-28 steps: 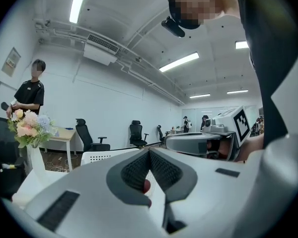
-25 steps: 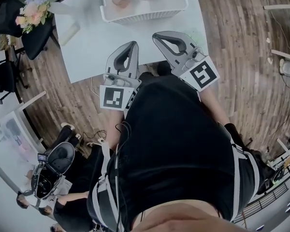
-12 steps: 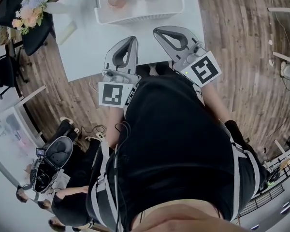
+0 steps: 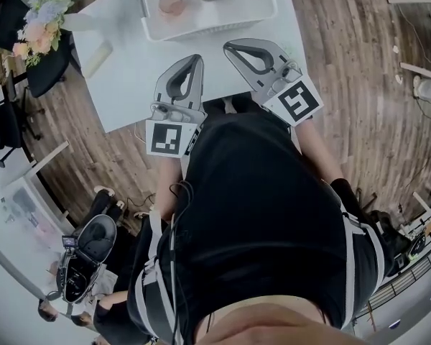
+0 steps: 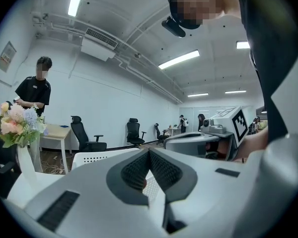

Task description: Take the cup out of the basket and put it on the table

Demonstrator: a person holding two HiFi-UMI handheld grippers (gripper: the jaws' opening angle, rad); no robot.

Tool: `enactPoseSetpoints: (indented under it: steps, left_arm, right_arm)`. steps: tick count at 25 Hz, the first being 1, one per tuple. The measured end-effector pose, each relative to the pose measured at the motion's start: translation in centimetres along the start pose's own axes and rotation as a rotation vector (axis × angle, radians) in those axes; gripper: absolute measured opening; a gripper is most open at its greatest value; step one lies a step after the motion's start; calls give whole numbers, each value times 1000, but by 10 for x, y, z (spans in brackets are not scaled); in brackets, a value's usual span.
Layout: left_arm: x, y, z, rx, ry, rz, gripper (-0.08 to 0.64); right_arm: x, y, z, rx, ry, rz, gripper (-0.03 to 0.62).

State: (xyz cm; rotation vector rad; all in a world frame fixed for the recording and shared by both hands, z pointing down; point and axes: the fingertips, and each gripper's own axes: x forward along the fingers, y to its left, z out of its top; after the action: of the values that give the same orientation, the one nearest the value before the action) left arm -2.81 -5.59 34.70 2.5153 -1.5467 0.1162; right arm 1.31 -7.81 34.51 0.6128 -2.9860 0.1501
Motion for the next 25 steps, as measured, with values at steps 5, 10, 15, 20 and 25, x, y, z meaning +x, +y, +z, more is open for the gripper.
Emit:
enactPoseSetpoints:
  steps: [5,10,15,20,25]
  left_arm:
    - [-1,13,-12,-5,67,-8,21]
    - [-1,20,-13,-11,56,-15,21]
    - [-3,32,-11,-30,39,14,21]
    - [-9,42,-15,-50,31,40,21]
    - [-14,51,-18,-58,33,51,21]
  right_arm:
    - [19,-9,-2,-38,46,-1,20]
    - [45,-21,-5,-130,107,33,20]
    - [75,-38,-11,-232,186,80,20]
    - [101,-55,-21,-298,241,121,21]
    - [132,-70,-45,-368,312,176,69]
